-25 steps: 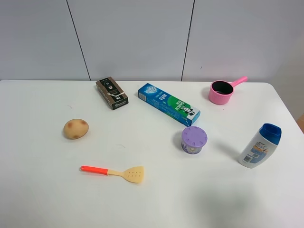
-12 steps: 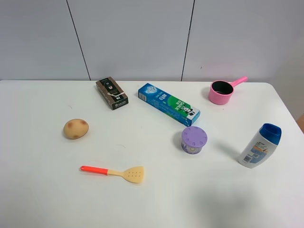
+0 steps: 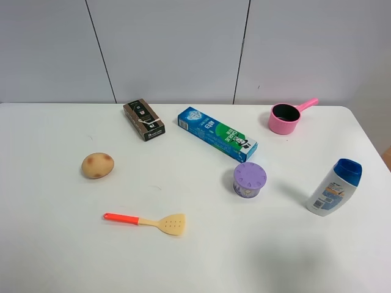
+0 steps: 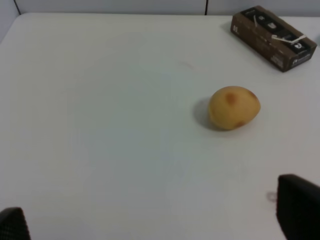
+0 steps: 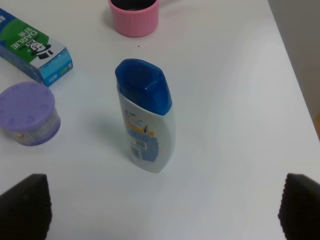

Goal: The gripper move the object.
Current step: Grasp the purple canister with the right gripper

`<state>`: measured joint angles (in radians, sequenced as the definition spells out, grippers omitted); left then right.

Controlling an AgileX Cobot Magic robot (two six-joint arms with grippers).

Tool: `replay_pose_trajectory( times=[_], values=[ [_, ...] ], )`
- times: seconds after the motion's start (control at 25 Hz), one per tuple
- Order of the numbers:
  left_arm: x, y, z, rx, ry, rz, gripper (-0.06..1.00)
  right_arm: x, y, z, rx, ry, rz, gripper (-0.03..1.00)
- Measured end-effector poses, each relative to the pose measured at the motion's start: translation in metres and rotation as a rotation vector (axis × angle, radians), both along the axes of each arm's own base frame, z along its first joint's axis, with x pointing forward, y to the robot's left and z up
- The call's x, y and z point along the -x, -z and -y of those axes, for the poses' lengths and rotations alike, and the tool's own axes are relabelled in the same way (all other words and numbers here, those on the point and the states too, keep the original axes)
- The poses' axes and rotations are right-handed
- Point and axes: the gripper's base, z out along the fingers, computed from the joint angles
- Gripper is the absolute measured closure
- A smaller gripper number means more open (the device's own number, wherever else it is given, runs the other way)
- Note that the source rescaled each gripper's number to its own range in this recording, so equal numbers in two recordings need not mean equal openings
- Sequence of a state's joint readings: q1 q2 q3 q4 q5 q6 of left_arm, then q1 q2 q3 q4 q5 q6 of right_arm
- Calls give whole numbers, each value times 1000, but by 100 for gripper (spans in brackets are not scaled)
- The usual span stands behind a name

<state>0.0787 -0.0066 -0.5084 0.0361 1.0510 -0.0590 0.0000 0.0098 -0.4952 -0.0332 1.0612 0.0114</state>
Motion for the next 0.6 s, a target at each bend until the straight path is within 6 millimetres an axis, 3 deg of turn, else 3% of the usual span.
replay_pose_trajectory(
  times=[0.6],
  values=[
    [0, 0, 0, 0, 0, 0, -6, 0, 0, 0, 0, 0, 0, -1]
  ],
)
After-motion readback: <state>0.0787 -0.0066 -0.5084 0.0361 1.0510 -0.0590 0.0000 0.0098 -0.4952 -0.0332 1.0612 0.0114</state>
